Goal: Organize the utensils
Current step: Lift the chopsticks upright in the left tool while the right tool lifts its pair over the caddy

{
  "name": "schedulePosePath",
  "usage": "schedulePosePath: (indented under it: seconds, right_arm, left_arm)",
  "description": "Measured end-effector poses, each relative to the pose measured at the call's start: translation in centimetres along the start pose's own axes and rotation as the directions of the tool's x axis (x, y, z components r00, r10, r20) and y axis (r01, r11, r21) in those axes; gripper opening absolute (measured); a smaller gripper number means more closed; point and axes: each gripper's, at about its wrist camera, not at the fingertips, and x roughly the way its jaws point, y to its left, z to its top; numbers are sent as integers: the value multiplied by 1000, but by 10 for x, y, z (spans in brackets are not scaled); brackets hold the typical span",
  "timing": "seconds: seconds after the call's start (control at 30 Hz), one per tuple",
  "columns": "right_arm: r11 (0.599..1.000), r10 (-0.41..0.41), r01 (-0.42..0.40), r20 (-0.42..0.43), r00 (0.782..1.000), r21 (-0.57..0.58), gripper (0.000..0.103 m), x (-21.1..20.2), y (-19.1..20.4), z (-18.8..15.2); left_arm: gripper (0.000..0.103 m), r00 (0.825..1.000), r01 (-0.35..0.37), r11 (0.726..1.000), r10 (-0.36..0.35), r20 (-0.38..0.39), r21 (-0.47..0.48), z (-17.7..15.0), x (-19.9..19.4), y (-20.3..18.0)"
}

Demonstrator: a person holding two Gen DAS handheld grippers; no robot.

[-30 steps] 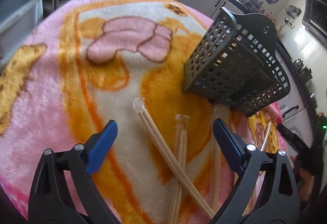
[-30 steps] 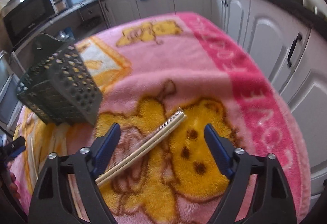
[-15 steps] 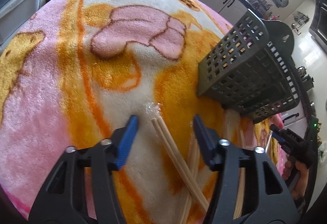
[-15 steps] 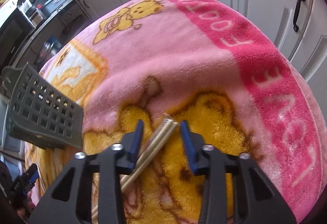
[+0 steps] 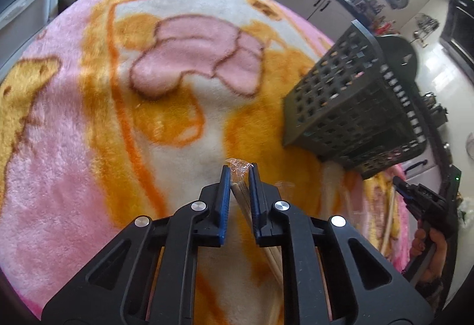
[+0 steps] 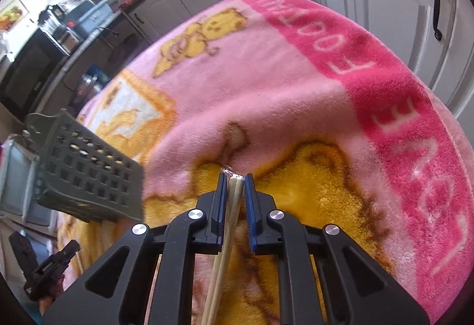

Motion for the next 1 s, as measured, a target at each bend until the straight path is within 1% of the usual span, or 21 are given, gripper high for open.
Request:
schedulePosePath:
  seconds: [0.13, 0.23, 0.37, 0.53, 0.6, 0.77, 0.9, 1.0]
  right_arm:
    - [997, 76, -75, 29, 997, -30, 11, -20, 11, 2]
    - [987, 137, -131, 63, 989, -88, 11, -43, 26, 4]
    - [968, 208, -189, 102, 973, -165, 11, -73, 46, 4]
    - [940, 274, -236, 134, 952, -247, 10, -101, 68, 2]
    - [929, 293, -246, 145, 945, -279, 10, -110, 77, 1]
    - [892, 347, -261, 190, 919, -369, 10, -136, 100, -5]
    - [863, 370, -221, 270, 889, -454, 10, -158, 122, -6]
    - [840, 391, -202, 304, 869, -504, 10, -167, 136, -6]
  left_arm:
    - [8, 997, 50, 997, -53, 58, 51, 3, -22, -16]
    - [7, 990, 83, 991, -94, 102, 103, 6, -42, -35]
    - [7, 979, 118, 979, -143, 143, 169, 11, -63, -61]
    - [7, 963, 154, 959, -199, 180, 237, 15, -84, -91]
    - [7, 958, 163, 952, -215, 189, 257, 17, -89, -98]
    - [6, 941, 190, 932, -262, 213, 307, 21, -105, -120]
    - [6, 920, 202, 918, -297, 254, 342, 29, -122, -136]
    - [7, 904, 198, 909, -314, 291, 367, 35, -135, -147]
